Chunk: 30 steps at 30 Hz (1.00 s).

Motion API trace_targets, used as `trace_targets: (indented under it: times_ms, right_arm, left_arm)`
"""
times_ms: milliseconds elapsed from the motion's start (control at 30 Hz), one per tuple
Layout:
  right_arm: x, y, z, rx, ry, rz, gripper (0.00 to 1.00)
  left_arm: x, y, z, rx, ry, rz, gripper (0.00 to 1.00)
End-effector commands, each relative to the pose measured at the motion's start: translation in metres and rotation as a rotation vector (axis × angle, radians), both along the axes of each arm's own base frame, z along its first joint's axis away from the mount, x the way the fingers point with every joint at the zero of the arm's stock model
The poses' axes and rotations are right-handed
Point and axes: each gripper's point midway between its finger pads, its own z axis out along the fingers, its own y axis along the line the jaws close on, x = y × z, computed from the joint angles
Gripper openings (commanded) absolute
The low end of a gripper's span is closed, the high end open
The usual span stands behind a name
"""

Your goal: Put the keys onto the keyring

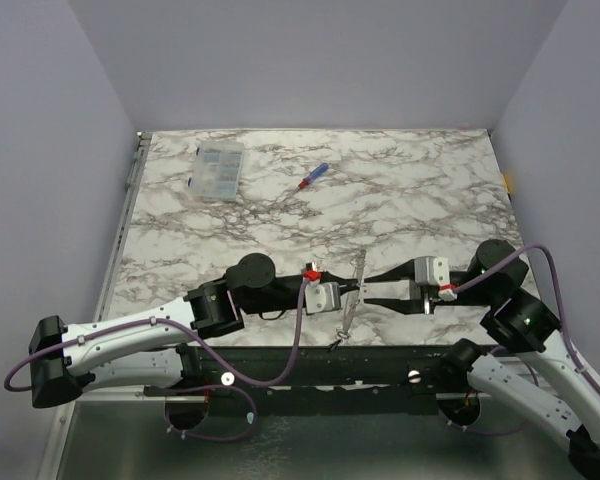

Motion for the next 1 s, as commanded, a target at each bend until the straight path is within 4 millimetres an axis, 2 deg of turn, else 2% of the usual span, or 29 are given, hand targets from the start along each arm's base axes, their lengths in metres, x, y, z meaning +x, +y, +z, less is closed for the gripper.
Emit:
trace_targets:
  times_ms: [0, 233, 433, 633, 967]
  right_arm:
    - [0.004, -0.006, 0.003, -0.054, -0.009, -0.041, 0.47]
    - [0.020, -0.012, -0.011, -0.202, 0.050, -0.111, 0.57]
    - [0.030, -0.014, -0.025, -0.310, 0.106, -0.138, 0.59]
    - [0.025, -0.006, -0.028, -0.319, 0.159, -0.082, 0.59]
    - [0.031, 0.003, -0.039, -0.335, 0.199, -0.062, 0.56]
  left_arm:
    - [0.014, 0.004, -0.007, 0.046, -0.020, 0.069, 0.00]
    - [0.024, 0.005, -0.022, 0.115, -0.015, 0.118, 0.00]
    - [0.026, 0.002, -0.024, 0.127, -0.014, 0.125, 0.00]
    - [0.028, -0.001, -0.027, 0.138, -0.009, 0.128, 0.00]
    - [0.027, -0.003, -0.030, 0.144, 0.002, 0.119, 0.00]
